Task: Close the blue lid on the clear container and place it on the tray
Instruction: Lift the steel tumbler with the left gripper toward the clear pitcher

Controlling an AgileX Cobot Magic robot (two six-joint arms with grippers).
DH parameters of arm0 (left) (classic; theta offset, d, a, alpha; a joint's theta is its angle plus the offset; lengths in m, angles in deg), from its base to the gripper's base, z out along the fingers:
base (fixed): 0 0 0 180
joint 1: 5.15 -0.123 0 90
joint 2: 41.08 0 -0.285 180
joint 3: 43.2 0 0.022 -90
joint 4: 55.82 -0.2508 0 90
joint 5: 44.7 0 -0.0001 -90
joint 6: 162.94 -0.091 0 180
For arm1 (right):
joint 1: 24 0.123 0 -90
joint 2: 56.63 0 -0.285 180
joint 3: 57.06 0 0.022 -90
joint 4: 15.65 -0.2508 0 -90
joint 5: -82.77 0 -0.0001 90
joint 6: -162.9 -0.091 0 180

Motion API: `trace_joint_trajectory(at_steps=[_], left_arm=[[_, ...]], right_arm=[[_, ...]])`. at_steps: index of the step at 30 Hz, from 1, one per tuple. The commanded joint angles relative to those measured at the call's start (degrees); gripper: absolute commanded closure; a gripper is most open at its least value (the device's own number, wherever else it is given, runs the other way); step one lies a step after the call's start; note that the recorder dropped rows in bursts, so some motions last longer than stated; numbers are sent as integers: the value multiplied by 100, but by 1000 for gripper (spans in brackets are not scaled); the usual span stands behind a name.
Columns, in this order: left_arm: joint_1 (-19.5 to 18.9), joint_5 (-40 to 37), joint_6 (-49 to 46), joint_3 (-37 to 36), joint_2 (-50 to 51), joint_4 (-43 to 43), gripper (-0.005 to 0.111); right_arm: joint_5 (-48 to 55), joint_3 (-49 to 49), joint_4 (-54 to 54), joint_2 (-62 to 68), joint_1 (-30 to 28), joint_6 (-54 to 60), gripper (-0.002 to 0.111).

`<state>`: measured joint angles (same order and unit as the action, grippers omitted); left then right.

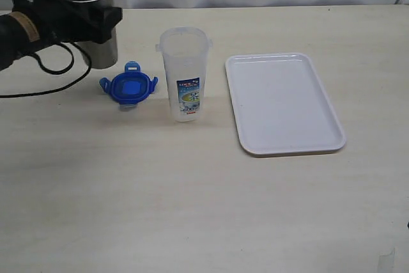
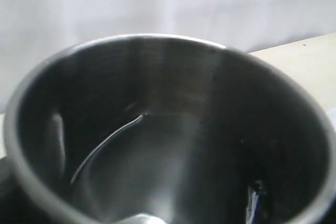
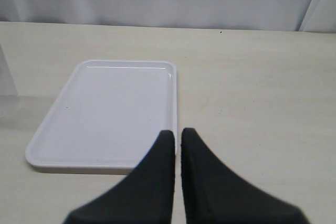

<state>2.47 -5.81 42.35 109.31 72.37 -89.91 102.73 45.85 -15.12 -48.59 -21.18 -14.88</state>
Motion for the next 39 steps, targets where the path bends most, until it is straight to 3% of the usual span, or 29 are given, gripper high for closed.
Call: trace_joint_trajectory(at_steps=[1,13,39], left_arm=[[337,156,27,499,-115,24,107],[811,97,-32,938,86,35,107],[977,506,-468,938,175,-261,107]], right_arm=[[-16,-12,16,-25,-25,0,104],[-16,-12,16,-25,-25,0,104],[-16,-12,16,-25,-25,0,104]])
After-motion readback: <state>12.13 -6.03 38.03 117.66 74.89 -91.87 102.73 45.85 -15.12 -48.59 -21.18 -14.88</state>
